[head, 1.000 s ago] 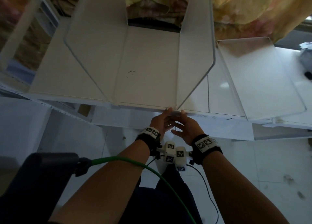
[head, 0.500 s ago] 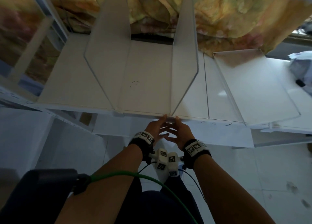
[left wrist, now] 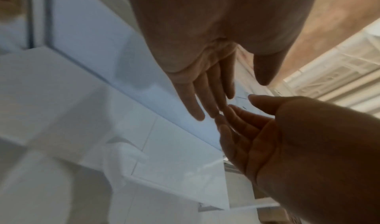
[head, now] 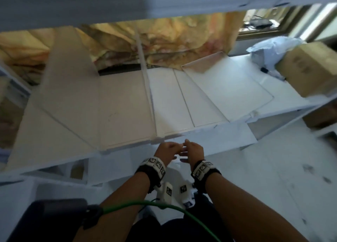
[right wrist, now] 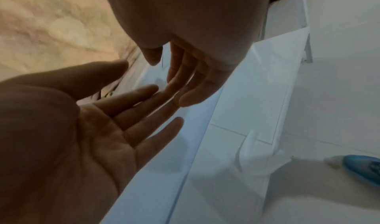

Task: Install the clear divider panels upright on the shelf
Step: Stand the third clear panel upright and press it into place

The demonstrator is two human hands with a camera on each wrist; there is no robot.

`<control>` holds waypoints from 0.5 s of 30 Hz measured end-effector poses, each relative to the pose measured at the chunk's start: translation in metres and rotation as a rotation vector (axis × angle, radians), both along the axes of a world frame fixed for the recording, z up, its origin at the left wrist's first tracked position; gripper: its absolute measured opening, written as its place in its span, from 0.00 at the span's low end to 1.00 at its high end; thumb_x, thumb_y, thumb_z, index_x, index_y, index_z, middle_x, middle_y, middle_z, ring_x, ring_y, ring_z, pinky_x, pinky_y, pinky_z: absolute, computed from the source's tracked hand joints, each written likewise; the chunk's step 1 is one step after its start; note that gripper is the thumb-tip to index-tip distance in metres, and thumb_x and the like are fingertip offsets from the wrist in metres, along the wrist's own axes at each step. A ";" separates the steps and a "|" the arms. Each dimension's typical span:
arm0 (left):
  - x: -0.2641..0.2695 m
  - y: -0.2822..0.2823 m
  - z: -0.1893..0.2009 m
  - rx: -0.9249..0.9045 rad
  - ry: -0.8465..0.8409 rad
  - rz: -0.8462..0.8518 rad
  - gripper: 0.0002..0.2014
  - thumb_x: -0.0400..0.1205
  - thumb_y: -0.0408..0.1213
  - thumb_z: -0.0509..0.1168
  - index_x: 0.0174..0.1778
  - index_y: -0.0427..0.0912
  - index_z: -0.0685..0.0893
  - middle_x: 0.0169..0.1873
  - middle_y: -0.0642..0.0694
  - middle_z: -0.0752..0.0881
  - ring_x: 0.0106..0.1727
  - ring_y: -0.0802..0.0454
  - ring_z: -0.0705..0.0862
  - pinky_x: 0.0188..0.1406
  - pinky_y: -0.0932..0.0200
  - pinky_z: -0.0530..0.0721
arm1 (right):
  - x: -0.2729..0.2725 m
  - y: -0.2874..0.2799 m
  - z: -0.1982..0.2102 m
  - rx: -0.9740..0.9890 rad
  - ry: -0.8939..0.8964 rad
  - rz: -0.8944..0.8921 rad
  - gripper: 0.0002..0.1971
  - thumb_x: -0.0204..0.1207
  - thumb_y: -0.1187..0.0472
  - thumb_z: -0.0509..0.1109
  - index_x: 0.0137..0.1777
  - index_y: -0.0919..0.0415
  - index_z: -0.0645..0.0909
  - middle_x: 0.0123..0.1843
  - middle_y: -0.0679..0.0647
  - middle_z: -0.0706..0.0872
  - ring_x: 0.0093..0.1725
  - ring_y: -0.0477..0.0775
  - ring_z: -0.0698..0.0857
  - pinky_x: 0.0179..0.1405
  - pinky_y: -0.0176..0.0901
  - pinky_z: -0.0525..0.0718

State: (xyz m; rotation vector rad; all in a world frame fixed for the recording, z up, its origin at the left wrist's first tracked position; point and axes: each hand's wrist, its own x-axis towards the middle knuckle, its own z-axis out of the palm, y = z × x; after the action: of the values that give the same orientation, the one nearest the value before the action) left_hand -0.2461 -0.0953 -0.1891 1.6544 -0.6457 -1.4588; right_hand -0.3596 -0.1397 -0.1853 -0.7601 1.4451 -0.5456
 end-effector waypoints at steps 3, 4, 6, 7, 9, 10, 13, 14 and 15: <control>-0.030 -0.029 0.019 -0.145 -0.139 -0.045 0.06 0.81 0.34 0.68 0.40 0.44 0.90 0.43 0.40 0.92 0.49 0.45 0.91 0.50 0.50 0.90 | -0.036 -0.032 0.010 -0.057 -0.002 -0.113 0.16 0.83 0.54 0.63 0.51 0.69 0.83 0.45 0.68 0.88 0.41 0.64 0.88 0.39 0.56 0.90; -0.040 -0.040 0.024 -0.173 -0.163 -0.043 0.07 0.80 0.33 0.69 0.38 0.45 0.90 0.42 0.40 0.92 0.47 0.45 0.91 0.51 0.47 0.90 | -0.049 -0.044 0.014 -0.065 0.001 -0.146 0.17 0.83 0.53 0.63 0.50 0.69 0.83 0.45 0.68 0.88 0.40 0.64 0.88 0.38 0.56 0.90; -0.061 -0.064 0.032 -0.211 -0.199 -0.043 0.07 0.80 0.32 0.70 0.38 0.47 0.89 0.40 0.41 0.92 0.44 0.46 0.92 0.51 0.44 0.90 | -0.076 -0.070 0.019 -0.071 0.001 -0.199 0.17 0.83 0.53 0.64 0.50 0.68 0.83 0.44 0.67 0.88 0.39 0.64 0.88 0.38 0.57 0.90; -0.072 -0.076 0.034 -0.223 -0.217 -0.046 0.06 0.80 0.33 0.70 0.39 0.46 0.89 0.39 0.41 0.92 0.44 0.46 0.92 0.51 0.43 0.90 | -0.090 -0.083 0.020 -0.069 -0.006 -0.215 0.16 0.82 0.53 0.65 0.50 0.69 0.83 0.44 0.67 0.88 0.40 0.64 0.88 0.39 0.58 0.90; -0.093 -0.103 0.034 -0.221 -0.257 -0.035 0.04 0.80 0.34 0.70 0.41 0.42 0.90 0.38 0.41 0.92 0.43 0.47 0.92 0.50 0.42 0.91 | -0.115 -0.112 0.021 -0.047 -0.021 -0.224 0.16 0.81 0.54 0.65 0.52 0.70 0.82 0.46 0.66 0.88 0.43 0.65 0.89 0.38 0.58 0.91; -0.105 -0.116 0.034 -0.206 -0.289 -0.020 0.05 0.80 0.35 0.70 0.42 0.40 0.90 0.38 0.42 0.92 0.42 0.47 0.92 0.49 0.43 0.91 | -0.125 -0.126 0.020 -0.025 -0.031 -0.212 0.16 0.81 0.55 0.65 0.52 0.70 0.82 0.46 0.66 0.88 0.44 0.65 0.89 0.37 0.56 0.90; -0.140 -0.151 0.032 -0.094 -0.349 0.036 0.09 0.78 0.42 0.70 0.40 0.40 0.91 0.34 0.43 0.92 0.40 0.45 0.92 0.44 0.43 0.92 | -0.150 -0.156 0.015 0.058 -0.087 -0.163 0.16 0.82 0.54 0.66 0.52 0.70 0.81 0.48 0.64 0.87 0.46 0.65 0.88 0.34 0.52 0.88; -0.151 -0.162 0.031 -0.038 -0.335 0.051 0.11 0.77 0.45 0.70 0.39 0.40 0.91 0.33 0.42 0.92 0.39 0.44 0.92 0.42 0.42 0.92 | -0.156 -0.164 0.015 0.075 -0.104 -0.135 0.16 0.81 0.54 0.67 0.52 0.70 0.81 0.48 0.64 0.87 0.46 0.64 0.88 0.34 0.52 0.88; -0.162 -0.171 0.028 0.007 -0.317 0.070 0.15 0.77 0.49 0.71 0.38 0.39 0.90 0.34 0.42 0.92 0.38 0.44 0.92 0.41 0.42 0.92 | -0.162 -0.171 0.015 0.086 -0.121 -0.099 0.16 0.81 0.55 0.67 0.51 0.71 0.82 0.48 0.64 0.87 0.45 0.64 0.88 0.34 0.51 0.88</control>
State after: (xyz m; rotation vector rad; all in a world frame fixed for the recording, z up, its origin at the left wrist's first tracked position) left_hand -0.4077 -0.2667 -0.1613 1.9143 -0.7466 -1.1598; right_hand -0.5216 -0.3105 -0.1701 -0.5803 1.3895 -0.5910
